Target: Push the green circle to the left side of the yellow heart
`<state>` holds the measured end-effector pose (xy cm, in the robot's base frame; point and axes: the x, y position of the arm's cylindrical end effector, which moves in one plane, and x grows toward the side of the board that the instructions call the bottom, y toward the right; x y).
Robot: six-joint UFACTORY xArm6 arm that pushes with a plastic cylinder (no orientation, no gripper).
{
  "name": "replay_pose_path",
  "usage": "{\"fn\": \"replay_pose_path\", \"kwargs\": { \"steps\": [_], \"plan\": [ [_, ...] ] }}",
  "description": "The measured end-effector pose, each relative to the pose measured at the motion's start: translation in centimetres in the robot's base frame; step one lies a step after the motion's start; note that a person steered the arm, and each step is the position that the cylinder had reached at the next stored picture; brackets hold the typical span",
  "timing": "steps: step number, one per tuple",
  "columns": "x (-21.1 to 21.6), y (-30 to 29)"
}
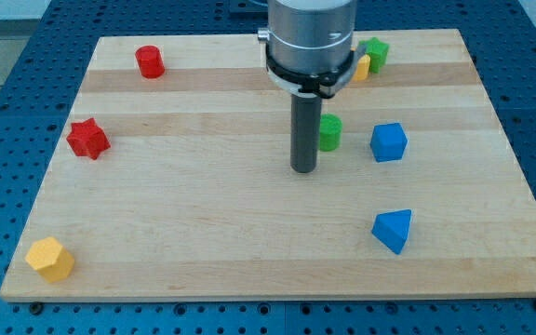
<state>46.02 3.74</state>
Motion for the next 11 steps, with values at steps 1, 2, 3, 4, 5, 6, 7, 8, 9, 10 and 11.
{"fn": "replay_pose_path", "kwargs": {
  "steps": [1, 2, 3, 4, 5, 6, 7, 8, 9, 10, 11],
  "plan": [
    [-2.7, 0.7],
    [-4.5, 1.4],
    [-4.5, 3.9],
    [-5.6, 6.0],
    [-9.0, 6.4],
    [-10.5, 5.3],
    [-11.6, 4.8],
    [-13.0, 3.6],
    [-13.9, 1.6],
    [-13.8, -0.6],
    [-14.7, 2.5]
  ]
}}
